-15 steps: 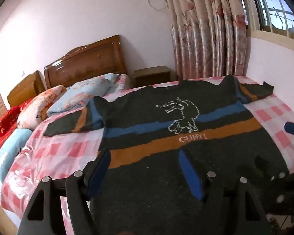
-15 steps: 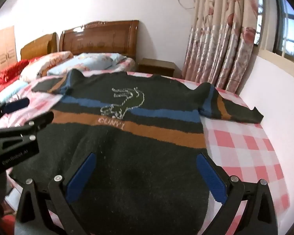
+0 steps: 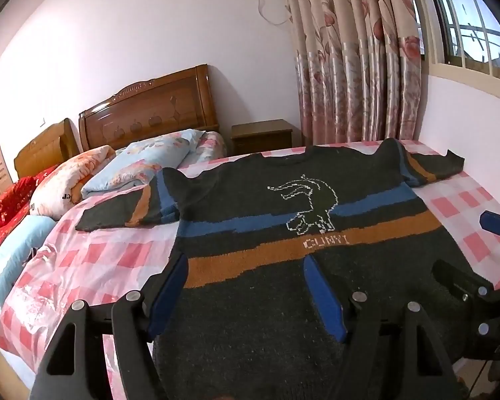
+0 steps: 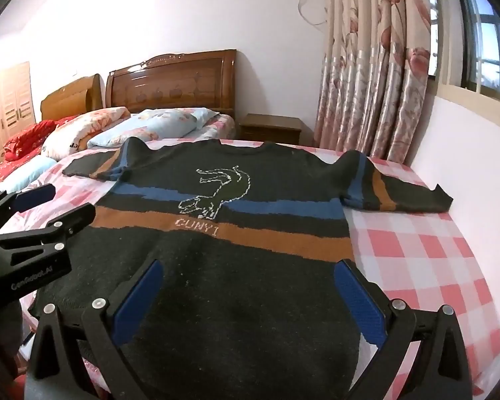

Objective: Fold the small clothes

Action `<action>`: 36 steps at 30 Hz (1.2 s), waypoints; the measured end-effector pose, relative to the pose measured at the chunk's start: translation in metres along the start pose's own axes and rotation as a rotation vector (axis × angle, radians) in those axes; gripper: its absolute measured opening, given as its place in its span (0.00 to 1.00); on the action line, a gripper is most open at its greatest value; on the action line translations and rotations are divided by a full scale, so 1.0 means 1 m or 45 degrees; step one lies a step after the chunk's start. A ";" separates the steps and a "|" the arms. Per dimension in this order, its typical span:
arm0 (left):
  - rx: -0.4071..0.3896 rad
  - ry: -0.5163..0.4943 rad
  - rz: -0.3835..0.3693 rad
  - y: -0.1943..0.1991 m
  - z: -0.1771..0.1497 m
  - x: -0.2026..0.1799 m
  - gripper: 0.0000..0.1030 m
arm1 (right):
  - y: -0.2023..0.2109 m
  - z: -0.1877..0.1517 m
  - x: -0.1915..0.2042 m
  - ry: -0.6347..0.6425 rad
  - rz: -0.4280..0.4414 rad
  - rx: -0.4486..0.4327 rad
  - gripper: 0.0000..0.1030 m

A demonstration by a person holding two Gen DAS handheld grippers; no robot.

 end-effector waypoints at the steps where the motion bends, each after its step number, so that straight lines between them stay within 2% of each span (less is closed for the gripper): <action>1: 0.021 -0.011 0.011 -0.005 0.008 -0.007 0.71 | 0.000 0.001 0.000 -0.001 0.001 0.000 1.00; 19: 0.072 0.007 -0.002 -0.012 0.005 -0.008 0.71 | -0.008 -0.003 0.002 -0.013 0.009 0.040 1.00; 36: 0.079 0.002 -0.003 -0.013 0.003 -0.010 0.71 | -0.012 -0.005 -0.002 -0.036 0.018 0.059 1.00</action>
Point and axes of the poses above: each gripper's, at about its wrist camera, not at the fingertips, and y roughly against the way its jaws point, x to its left, z to its top, the point moved 1 cm from there along -y, roughly the way its jaws point, and after that the axes turned 7 degrees about -y, right-handed, at the moved point
